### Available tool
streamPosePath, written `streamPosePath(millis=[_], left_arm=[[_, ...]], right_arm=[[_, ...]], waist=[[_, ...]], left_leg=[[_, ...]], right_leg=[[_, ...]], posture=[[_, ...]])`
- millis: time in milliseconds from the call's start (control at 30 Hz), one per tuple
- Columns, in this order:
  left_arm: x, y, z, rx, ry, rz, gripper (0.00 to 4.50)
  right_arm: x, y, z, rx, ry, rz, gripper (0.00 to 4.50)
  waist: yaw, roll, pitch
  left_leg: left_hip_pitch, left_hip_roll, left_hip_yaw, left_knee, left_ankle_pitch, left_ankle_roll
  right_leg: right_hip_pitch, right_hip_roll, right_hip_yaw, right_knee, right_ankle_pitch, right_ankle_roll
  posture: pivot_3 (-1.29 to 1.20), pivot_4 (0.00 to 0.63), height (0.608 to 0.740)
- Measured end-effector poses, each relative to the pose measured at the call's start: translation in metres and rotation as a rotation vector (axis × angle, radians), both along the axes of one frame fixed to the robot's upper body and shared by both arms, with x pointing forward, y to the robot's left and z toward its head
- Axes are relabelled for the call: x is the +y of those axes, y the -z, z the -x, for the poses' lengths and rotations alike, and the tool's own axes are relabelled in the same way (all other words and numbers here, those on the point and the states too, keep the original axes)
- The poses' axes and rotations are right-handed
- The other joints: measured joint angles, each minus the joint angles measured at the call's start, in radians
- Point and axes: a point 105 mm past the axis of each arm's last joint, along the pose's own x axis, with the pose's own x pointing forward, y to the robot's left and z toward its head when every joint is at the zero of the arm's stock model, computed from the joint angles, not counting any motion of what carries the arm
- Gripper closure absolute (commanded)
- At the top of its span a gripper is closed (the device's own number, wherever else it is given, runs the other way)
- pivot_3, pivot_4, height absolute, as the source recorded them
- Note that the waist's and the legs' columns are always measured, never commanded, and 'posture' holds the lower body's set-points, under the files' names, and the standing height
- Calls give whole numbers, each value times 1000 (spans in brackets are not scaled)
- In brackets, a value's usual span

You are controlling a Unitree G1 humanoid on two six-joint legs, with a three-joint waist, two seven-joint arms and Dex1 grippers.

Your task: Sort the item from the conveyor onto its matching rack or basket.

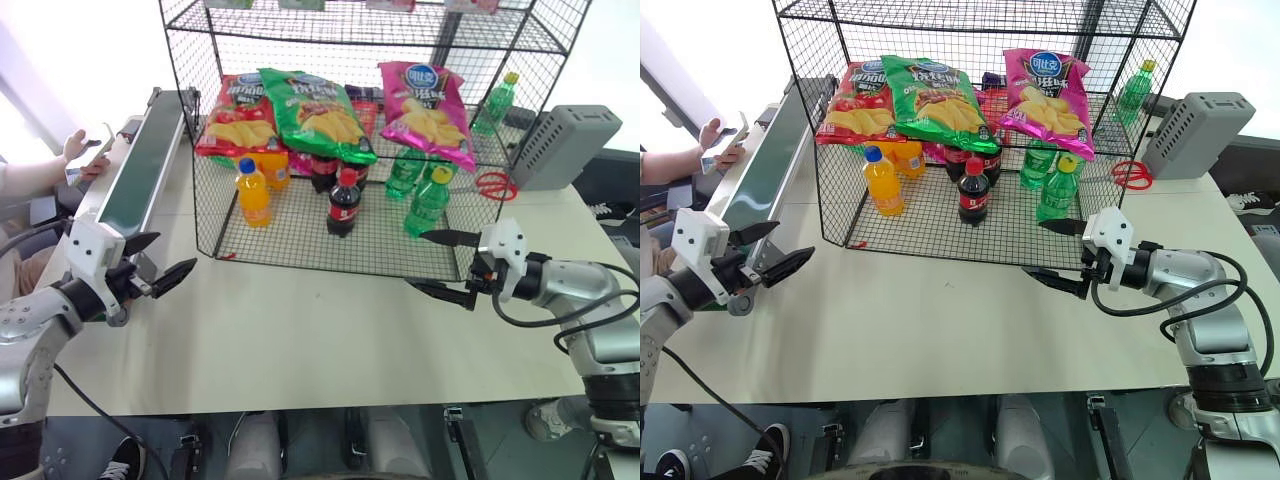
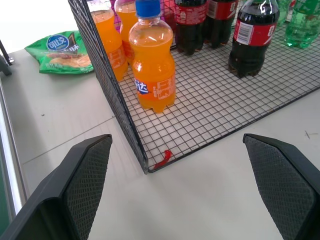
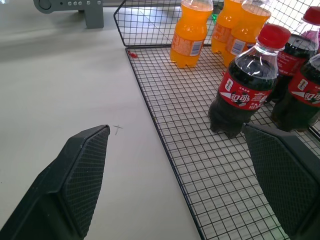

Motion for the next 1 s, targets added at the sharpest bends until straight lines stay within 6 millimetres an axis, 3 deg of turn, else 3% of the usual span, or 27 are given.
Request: streamPosePath(millis=[1000], left_arm=[[2,5,-1,10,5,-13,0]], right_arm=[[0,5,-1,-7,-3,24,86]], waist=[[0,0,0]], left_leg=[[0,0,0,0,0,0]], right_leg=[[0,0,0,0,0,0]], posture=[[0,150,740]])
